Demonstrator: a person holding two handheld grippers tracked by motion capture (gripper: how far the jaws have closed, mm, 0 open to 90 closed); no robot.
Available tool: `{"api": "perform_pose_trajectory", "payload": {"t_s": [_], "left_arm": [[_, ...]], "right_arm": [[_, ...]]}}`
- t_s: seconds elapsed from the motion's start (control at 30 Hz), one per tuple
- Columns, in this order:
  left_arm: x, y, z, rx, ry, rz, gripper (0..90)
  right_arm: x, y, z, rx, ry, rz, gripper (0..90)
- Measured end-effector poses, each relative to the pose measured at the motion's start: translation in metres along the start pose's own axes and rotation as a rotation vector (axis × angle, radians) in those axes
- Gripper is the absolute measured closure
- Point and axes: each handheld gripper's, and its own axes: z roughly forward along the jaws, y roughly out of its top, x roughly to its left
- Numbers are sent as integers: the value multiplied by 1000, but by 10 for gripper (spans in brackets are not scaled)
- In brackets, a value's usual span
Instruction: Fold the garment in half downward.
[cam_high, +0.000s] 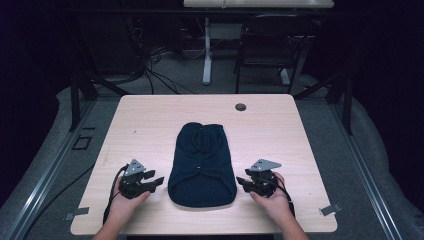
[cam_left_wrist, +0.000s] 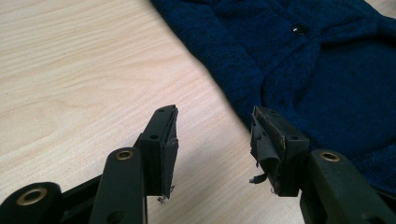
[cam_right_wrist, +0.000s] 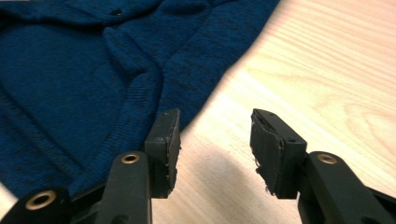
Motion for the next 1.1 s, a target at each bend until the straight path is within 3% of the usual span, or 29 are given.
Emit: {"api": "perform_pose_trajectory", "payload": {"t_s": [0.1,0.17,0.27,0.37,0.43,0.5,0.53,0.8,0.87,1.1], "left_arm": [[-1,0,1,4,-11,-1,521],[-1,2,2,7,-18,12,524],[-3,10,9,22,-20,29,525],[-2,22,19,32,-38,31,532],[-2,31,27,40,-22,50,535],[-3,40,38,52,-36,65,547],[-4,44,43,57,-35,71,548],[-9,63,75,89,-25,154,580],[-9,64,79,105,-34,179,645],[-10,62,83,125,-59,192,696]], "right_arm": [[1,1,0,-8,-8,-14,555],[0,3,1,-14,4,3,569],[-1,10,4,11,16,4,589],[0,22,12,33,64,-3,618],[4,31,20,53,62,-62,620],[7,39,31,82,44,-131,638],[8,42,36,83,40,-144,658],[1,63,67,95,36,-147,767],[-1,65,73,118,36,-158,768],[0,63,78,138,45,-190,784]]}}
